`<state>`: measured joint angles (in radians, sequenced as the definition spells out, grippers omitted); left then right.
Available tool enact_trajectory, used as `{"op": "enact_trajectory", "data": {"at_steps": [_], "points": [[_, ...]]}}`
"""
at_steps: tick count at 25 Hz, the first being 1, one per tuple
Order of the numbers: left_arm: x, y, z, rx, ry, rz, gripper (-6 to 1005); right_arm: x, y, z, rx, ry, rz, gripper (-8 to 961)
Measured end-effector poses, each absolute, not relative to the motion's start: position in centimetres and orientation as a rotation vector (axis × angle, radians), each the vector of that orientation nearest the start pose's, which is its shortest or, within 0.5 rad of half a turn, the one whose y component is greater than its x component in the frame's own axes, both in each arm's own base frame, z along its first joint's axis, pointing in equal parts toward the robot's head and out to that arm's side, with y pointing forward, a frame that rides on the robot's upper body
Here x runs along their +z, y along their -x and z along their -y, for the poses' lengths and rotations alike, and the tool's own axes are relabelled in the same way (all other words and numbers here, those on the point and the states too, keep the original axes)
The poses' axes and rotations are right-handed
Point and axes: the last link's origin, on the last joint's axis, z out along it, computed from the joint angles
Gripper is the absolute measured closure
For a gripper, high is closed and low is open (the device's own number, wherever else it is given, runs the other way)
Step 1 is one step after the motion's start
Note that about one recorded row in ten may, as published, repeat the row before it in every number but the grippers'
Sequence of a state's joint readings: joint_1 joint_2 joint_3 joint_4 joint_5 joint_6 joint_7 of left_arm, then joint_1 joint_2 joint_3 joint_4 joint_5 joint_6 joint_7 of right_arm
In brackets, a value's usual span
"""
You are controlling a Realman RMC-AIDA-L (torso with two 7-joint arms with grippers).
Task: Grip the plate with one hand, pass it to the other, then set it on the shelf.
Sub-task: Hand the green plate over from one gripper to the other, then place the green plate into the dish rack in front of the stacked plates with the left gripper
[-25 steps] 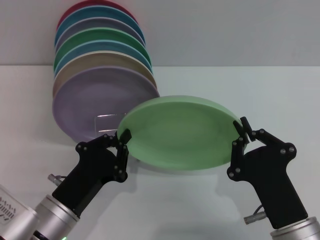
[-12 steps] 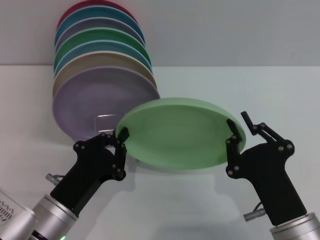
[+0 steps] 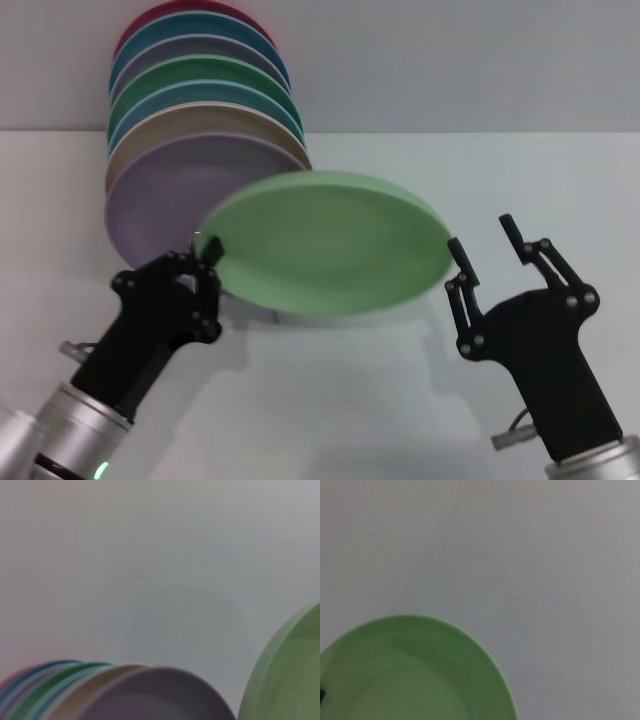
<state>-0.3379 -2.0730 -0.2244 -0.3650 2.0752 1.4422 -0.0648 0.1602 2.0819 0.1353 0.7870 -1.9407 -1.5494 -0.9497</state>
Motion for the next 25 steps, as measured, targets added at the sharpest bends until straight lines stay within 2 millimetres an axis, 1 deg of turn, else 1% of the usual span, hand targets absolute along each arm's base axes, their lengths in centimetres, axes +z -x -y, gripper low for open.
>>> {"op": "enact_trajectory", "data": {"at_steps": [3, 4, 5, 6, 7, 9, 10, 11, 16, 19, 23, 25], "points": [[-6.7, 26.7, -25.4, -1.023, 1.850, 0.360, 954, -8.7, -20.9, -18.4, 0.637, 1.605, 0.115, 542], [-6.7, 26.7, -25.4, -1.023, 1.850, 0.360, 954, -8.7, -20.9, -18.4, 0.637, 1.605, 0.115, 542], [-6.4, 26.8, -25.2, -1.033, 1.834, 0.352, 954, -8.7, -20.9, -18.2, 0.641, 1.608, 0.121, 542], [-5.5, 27.0, -24.6, -1.067, 1.790, 0.332, 954, -8.7, -20.9, -18.2, 0.642, 1.611, 0.122, 542], [-5.3, 27.0, -24.5, -1.075, 1.779, 0.328, 954, -8.8, -20.9, -18.1, 0.640, 1.616, 0.124, 542], [-4.6, 27.1, -24.1, -1.100, 1.737, 0.313, 954, -9.1, -21.4, -18.4, 0.617, 1.645, 0.129, 542], [-4.6, 27.1, -24.1, -1.100, 1.737, 0.313, 954, -9.1, -21.4, -18.4, 0.617, 1.645, 0.129, 542], [-3.8, 27.1, -23.7, -1.126, 1.695, 0.286, 954, -9.3, -21.6, -18.7, 0.609, 1.664, 0.131, 542], [-3.5, 27.2, -23.7, -1.130, 1.681, 0.273, 953, -9.6, -21.9, -19.3, 0.593, 1.690, 0.147, 543], [-3.0, 27.5, -24.1, -1.107, 1.663, 0.249, 953, -9.7, -22.4, -19.9, 0.579, 1.701, 0.150, 543], [-2.8, 27.8, -24.6, -1.077, 1.664, 0.236, 953, -9.3, -22.8, -20.8, 0.606, 1.704, 0.119, 543], [-2.6, 28.1, -25.0, -1.053, 1.669, 0.225, 953, -9.3, -22.9, -21.0, 0.605, 1.703, 0.122, 543]]}}
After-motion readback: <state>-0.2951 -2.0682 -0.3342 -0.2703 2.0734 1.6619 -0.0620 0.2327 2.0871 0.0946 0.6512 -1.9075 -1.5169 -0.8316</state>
